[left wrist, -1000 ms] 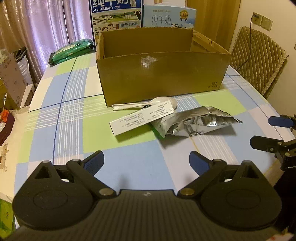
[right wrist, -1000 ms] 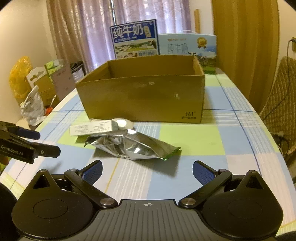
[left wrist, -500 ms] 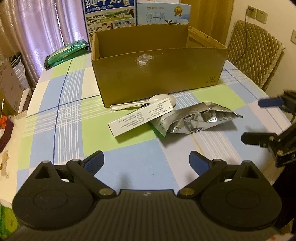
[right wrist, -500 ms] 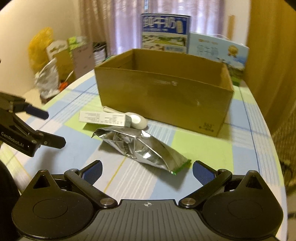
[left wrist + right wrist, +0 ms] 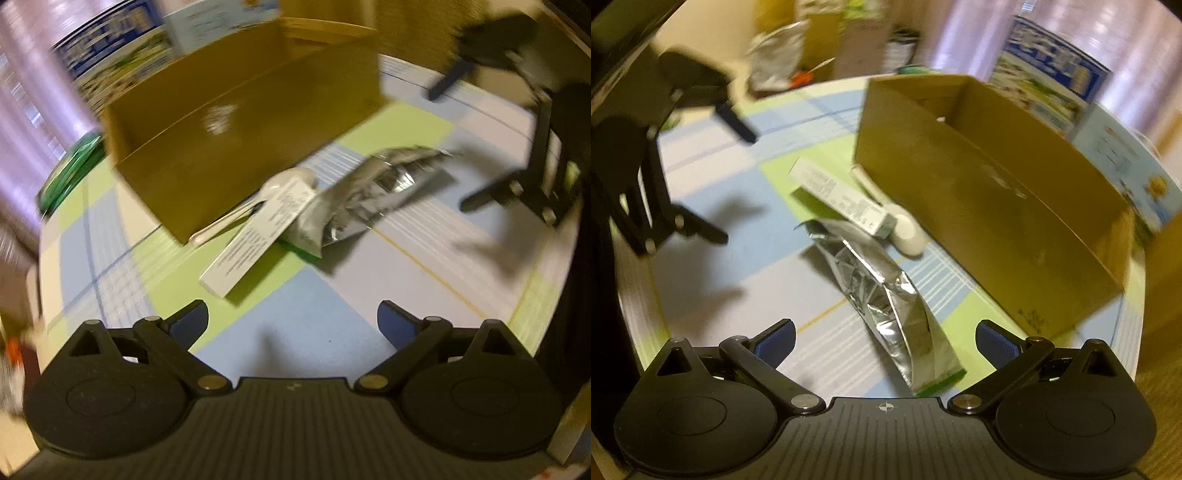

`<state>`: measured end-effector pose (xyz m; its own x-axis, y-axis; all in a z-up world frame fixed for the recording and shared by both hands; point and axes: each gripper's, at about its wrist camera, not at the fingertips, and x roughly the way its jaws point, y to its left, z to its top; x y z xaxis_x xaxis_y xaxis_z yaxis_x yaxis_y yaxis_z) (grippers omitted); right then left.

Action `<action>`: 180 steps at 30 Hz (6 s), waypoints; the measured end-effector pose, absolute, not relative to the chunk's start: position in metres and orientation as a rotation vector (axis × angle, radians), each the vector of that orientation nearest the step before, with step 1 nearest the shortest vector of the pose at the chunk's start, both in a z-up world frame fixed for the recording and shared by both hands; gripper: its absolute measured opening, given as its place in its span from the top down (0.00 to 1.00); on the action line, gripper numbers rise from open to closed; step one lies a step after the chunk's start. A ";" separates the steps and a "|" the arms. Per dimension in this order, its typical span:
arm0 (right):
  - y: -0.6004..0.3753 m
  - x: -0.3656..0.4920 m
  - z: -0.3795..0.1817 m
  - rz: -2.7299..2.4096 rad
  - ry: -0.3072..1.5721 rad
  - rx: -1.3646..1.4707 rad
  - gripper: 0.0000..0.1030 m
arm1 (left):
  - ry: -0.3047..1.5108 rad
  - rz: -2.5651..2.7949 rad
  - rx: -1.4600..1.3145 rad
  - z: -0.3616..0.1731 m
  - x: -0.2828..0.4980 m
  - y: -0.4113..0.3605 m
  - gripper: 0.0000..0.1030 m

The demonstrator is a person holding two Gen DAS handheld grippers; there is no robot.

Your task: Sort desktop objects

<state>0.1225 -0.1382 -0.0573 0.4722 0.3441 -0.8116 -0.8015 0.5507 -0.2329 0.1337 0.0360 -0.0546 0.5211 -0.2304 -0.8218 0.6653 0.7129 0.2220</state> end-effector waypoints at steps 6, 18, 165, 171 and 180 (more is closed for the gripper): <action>-0.131 0.137 -0.076 0.848 0.821 -0.811 0.02 | 0.766 -0.670 0.829 -0.068 0.138 0.030 0.07; -0.125 0.169 -0.101 0.927 0.890 -0.865 0.14 | 0.768 -0.724 0.907 -0.090 0.191 0.026 0.27; -0.175 0.104 -0.057 0.436 0.932 -0.174 0.63 | 0.993 -0.430 0.228 -0.026 0.152 -0.002 0.79; -0.173 0.108 -0.039 0.439 0.906 -0.184 0.63 | 0.979 -0.422 0.225 -0.015 0.155 0.000 0.79; -0.167 0.122 -0.013 0.443 0.856 -0.190 0.63 | 0.937 -0.403 0.228 0.010 0.164 0.005 0.79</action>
<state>0.1216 -0.1673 -0.0132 0.5714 0.3003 -0.7638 -0.4502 0.8928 0.0142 0.1641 0.0046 0.0099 0.5251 -0.2361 -0.8176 0.4310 0.9022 0.0163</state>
